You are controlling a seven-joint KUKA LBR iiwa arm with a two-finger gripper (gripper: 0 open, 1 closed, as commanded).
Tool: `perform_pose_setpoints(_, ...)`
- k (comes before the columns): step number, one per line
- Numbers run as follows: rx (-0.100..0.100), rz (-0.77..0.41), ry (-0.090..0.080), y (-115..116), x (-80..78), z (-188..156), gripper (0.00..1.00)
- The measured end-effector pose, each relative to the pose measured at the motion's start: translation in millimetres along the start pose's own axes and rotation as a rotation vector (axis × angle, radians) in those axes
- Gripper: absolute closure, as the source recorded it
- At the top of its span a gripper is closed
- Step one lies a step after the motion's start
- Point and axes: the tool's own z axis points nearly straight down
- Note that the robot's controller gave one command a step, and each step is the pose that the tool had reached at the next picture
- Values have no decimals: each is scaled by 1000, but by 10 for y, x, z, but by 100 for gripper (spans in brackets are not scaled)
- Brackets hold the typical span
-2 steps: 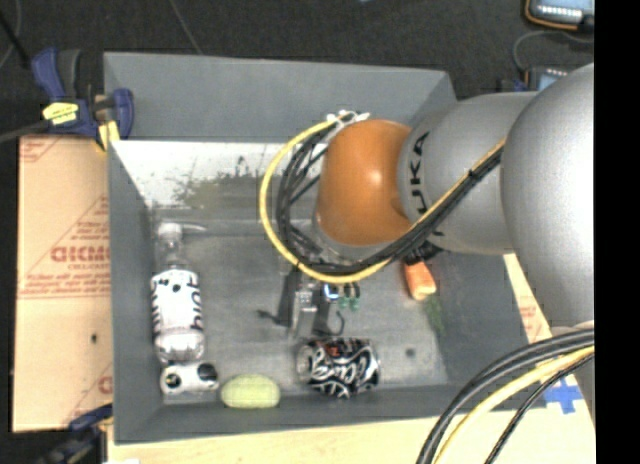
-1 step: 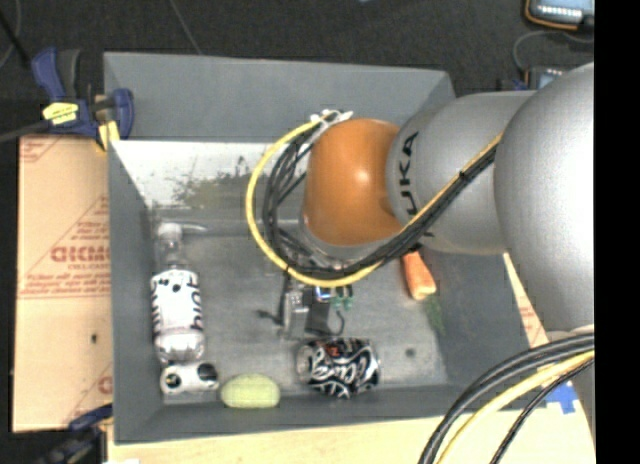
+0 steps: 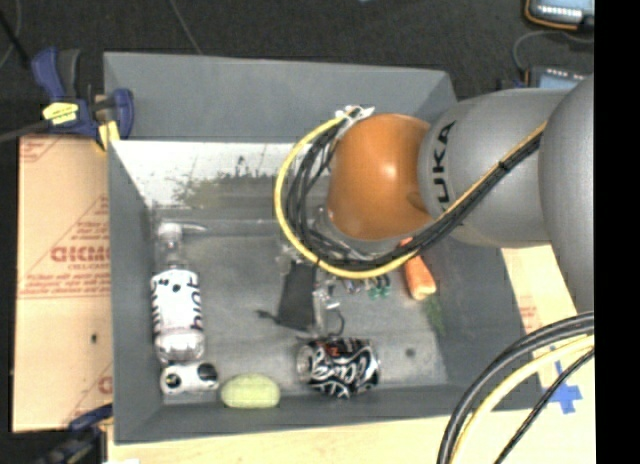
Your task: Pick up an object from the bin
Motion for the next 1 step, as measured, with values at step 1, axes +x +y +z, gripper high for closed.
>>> perform_pose_setpoints(1, -1, 120, 1, -281, -13, 220, 0)
